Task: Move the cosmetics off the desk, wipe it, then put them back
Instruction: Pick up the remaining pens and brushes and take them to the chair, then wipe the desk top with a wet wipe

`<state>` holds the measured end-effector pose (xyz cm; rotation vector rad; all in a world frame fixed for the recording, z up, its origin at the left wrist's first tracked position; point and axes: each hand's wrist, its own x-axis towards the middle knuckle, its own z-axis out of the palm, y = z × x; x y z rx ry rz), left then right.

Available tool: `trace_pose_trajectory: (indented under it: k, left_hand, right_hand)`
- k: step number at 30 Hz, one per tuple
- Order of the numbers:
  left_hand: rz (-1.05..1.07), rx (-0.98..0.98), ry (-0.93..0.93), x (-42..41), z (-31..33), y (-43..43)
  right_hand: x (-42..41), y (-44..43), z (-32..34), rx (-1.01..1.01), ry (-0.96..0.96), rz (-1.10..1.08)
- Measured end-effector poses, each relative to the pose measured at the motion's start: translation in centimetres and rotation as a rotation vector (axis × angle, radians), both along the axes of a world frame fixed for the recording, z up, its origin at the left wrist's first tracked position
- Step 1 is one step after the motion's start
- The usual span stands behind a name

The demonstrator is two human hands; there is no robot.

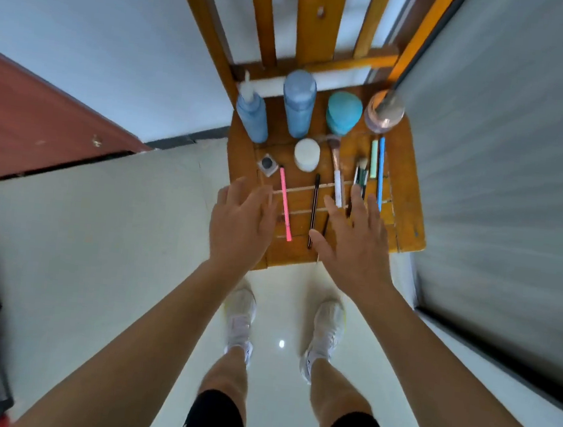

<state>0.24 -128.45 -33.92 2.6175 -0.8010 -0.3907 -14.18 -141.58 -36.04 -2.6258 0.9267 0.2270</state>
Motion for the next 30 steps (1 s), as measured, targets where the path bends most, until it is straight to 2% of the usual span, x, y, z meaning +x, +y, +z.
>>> trace_pose_trajectory:
  k: [2,6,11,13,17,20,24,30]
  left_hand:
    - [-0.023,-0.001,-0.077,0.4,3.7,1.8]
    - [-0.02,-0.02,-0.289,3.4,15.0,5.3]
    - [0.069,-0.022,-0.531,7.4,29.5,14.8]
    - [0.215,0.025,-0.594,8.8,34.7,19.6]
    - [0.555,0.059,-0.696,8.5,43.5,30.4]
    - [0.691,0.089,-0.732,6.2,46.3,38.3]
    - [0.866,0.153,-0.752,3.6,48.5,51.0]
    - [1.102,0.195,-0.806,2.4,51.1,64.7]
  right_hand:
    - [0.8,-0.9,4.2,-0.052,-0.064,0.016]
    - [4.5,-2.0,15.5,-0.156,-0.243,0.088]
    - [9.9,2.4,27.8,-0.116,-0.463,0.159]
    - [13.4,5.1,32.0,-0.118,-0.55,0.25]
    - [21.3,13.9,39.8,-0.089,-0.71,0.576]
    - [25.7,22.5,43.9,-0.018,-0.765,0.74]
    - [30.1,35.8,48.5,-0.044,-0.847,0.996]
    - [34.3,52.8,51.9,0.014,-0.901,1.19]
